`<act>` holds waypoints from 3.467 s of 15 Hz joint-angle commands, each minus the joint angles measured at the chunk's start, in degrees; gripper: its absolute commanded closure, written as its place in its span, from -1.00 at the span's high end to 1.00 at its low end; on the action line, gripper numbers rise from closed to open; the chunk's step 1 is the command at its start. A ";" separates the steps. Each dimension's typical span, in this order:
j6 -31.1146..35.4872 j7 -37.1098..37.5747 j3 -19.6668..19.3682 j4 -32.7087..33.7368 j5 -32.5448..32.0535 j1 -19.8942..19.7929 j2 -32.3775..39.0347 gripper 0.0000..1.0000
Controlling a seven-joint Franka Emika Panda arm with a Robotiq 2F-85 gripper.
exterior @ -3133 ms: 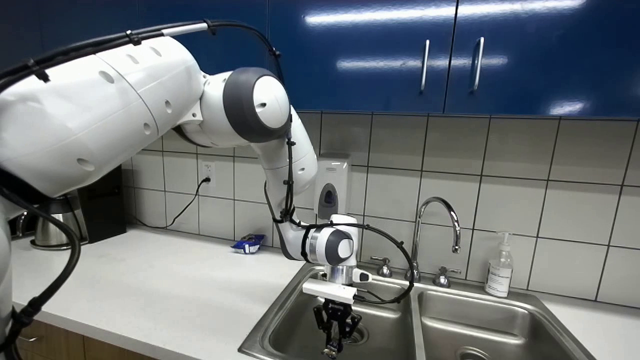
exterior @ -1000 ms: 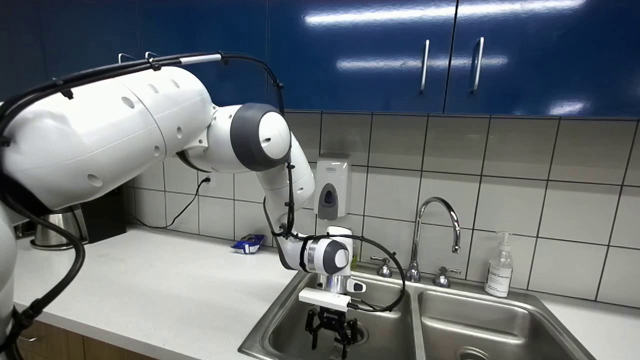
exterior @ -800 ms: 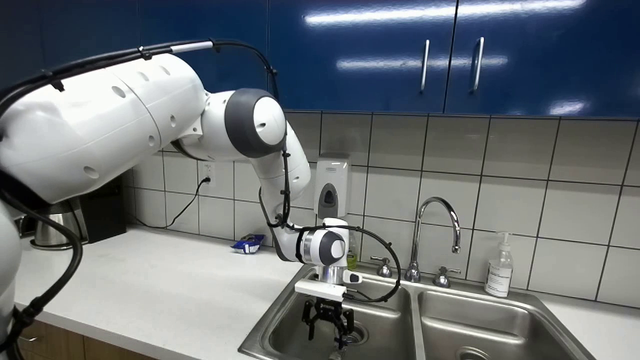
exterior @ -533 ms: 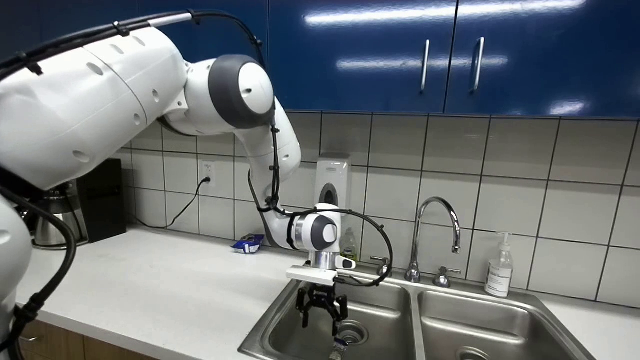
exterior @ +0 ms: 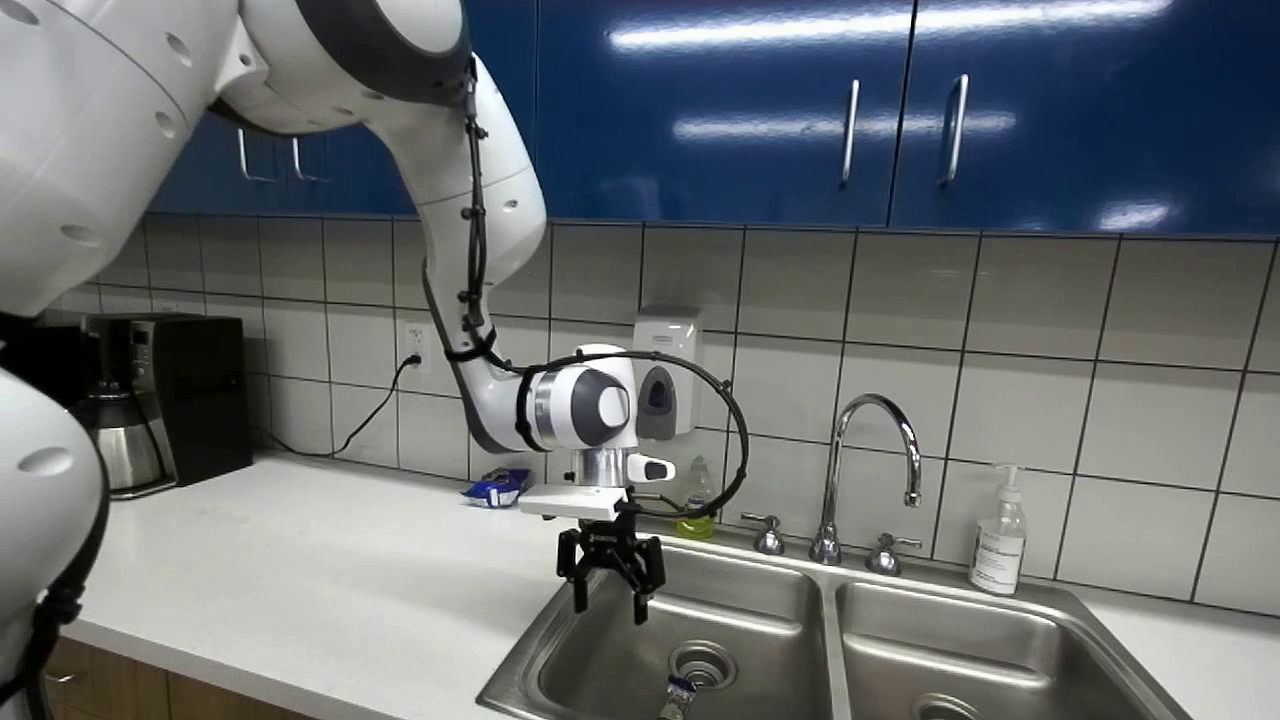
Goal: Put the black snack packet in the left sink
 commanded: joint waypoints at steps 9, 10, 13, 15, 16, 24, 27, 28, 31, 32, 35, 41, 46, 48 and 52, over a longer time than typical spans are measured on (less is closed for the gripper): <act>10.50 15.09 5.37 -31.40 -14.17 9.55 -27.68 1.00; 10.54 15.65 6.90 -32.38 -14.03 9.75 -28.37 1.00; 9.68 14.65 9.54 -30.97 -12.64 8.42 -26.39 1.00; 9.72 15.72 11.12 -32.04 -12.61 8.84 -27.33 1.00; 9.72 15.85 11.30 -32.22 -12.60 8.91 -27.53 1.00; 9.72 15.86 11.28 -32.28 -12.60 8.89 -27.56 1.00; 9.72 15.86 11.28 -32.28 -12.60 8.89 -27.56 1.00; 9.72 15.86 11.28 -32.28 -12.60 8.89 -27.56 1.00; 9.72 15.86 11.28 -32.28 -12.60 8.89 -27.56 1.00; 9.72 15.86 11.28 -32.28 -12.60 8.89 -27.56 1.00; 9.72 15.86 11.28 -32.28 -12.60 8.89 -27.56 1.00; 9.72 15.86 11.28 -32.28 -12.61 8.89 -27.57 1.00; 9.72 15.86 11.28 -32.28 -12.61 8.89 -27.57 1.00; 9.72 15.86 11.28 -32.28 -12.61 8.89 -27.57 1.00; 9.72 15.86 11.28 -32.28 -12.61 8.89 -27.57 1.00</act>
